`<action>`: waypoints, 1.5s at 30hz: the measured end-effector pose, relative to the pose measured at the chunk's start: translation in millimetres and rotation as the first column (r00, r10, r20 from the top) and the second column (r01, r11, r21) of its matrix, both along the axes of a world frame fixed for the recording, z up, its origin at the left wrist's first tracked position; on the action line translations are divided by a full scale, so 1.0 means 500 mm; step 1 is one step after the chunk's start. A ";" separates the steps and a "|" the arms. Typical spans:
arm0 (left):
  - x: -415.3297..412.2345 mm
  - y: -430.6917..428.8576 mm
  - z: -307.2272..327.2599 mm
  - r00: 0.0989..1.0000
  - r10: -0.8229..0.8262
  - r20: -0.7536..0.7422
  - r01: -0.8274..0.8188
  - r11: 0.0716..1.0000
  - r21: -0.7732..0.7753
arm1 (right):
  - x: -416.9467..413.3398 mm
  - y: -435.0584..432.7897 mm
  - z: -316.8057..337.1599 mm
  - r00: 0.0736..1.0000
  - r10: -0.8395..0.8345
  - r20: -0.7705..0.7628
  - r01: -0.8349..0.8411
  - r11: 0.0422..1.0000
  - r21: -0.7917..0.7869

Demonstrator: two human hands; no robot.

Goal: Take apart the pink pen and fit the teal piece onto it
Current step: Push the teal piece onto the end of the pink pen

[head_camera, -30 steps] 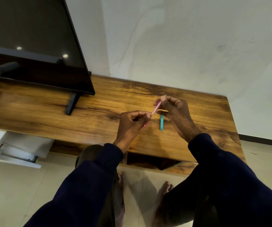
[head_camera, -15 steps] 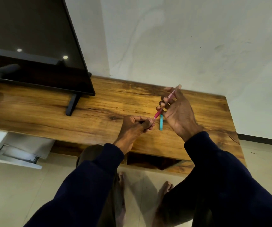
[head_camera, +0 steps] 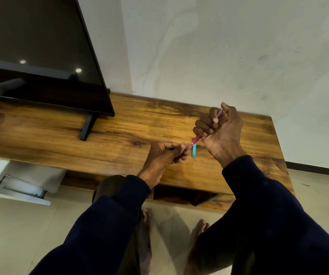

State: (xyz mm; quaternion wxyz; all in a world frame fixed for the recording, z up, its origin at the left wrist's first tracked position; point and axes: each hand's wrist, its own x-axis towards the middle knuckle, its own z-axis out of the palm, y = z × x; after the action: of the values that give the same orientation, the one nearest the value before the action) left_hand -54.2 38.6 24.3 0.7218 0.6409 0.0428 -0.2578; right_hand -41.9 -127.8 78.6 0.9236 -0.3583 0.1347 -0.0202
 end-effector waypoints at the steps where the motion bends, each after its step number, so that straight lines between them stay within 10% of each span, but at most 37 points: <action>1: 0.000 0.000 0.000 1.000 0.000 -0.001 0.000 1.000 -0.002 | 0.000 -0.001 0.000 1.000 -0.003 -0.002 0.003 1.000 0.007; 45: -0.007 0.001 0.007 0.998 0.015 -0.065 -0.025 0.988 -0.154 | 0.017 -0.023 0.006 1.000 -0.012 0.028 0.010 0.999 0.045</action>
State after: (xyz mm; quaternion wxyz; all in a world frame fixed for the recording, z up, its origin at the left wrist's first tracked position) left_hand -57.9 39.2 27.8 0.7701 0.5741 0.0519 -0.2732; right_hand -33.3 -139.4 81.9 0.9331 -0.3363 0.1241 -0.0272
